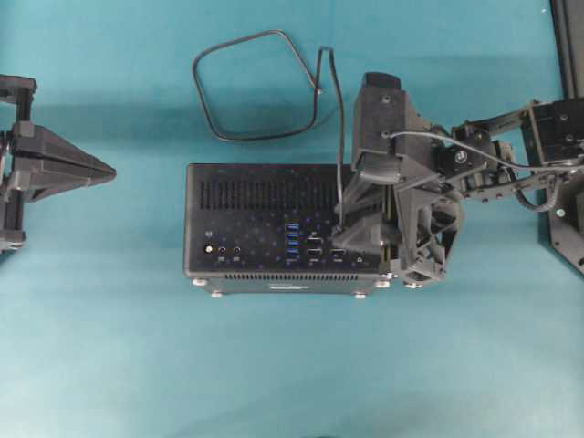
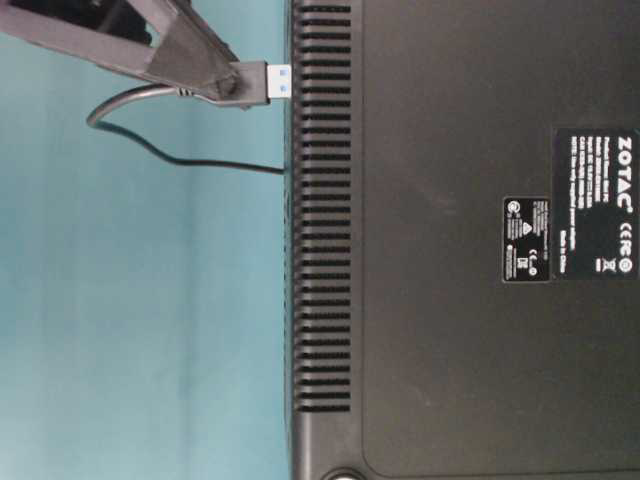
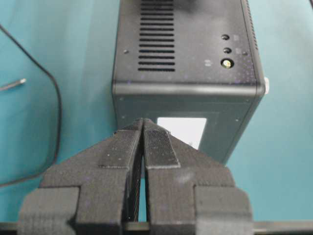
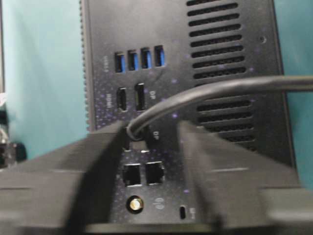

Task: Insert the USB into the PC box with both arms.
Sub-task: 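Close the right gripper on the black USB cable near its plug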

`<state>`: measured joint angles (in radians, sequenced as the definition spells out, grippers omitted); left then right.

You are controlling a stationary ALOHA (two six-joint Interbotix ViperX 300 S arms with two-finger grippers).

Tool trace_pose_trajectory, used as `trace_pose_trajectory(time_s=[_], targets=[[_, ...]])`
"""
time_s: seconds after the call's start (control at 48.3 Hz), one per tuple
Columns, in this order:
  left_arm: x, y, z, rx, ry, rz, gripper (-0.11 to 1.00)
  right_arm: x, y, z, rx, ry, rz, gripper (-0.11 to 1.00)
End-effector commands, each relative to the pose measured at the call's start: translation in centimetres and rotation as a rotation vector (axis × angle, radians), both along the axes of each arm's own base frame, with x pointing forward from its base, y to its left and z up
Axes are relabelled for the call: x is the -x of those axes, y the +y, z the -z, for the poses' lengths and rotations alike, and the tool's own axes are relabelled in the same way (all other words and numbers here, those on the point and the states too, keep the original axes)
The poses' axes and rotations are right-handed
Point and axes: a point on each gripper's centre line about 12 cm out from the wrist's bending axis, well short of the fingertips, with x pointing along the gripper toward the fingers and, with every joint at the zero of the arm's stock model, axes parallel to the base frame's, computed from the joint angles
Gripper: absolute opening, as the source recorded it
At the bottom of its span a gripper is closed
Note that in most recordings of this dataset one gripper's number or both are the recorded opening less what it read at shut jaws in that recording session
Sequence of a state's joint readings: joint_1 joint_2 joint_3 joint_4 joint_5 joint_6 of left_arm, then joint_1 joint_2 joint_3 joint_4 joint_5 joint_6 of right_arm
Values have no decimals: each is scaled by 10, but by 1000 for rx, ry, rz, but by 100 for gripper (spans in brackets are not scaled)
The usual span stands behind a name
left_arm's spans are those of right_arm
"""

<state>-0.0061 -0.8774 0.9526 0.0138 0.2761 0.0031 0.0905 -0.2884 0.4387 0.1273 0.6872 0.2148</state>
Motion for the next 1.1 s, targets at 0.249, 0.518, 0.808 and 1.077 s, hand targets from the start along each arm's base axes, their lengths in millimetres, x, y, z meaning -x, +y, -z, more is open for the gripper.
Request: trace_pose_trajectory(time_s=[0.249, 0.518, 0.808, 1.077], targets=[[-1, -1, -10, 1, -28, 2, 0, -2, 5, -17, 3, -33, -20, 17], [-1, -1, -11, 3, -31, 1, 0, -6, 5, -40, 96, -72, -49, 10], [-1, -1, -12, 6, -32, 0, 0, -20, 0, -42, 257, -101, -80, 10], [-1, -1, -13, 9, -37, -1, 0, -38, 2, -28, 330, -127, -107, 10]])
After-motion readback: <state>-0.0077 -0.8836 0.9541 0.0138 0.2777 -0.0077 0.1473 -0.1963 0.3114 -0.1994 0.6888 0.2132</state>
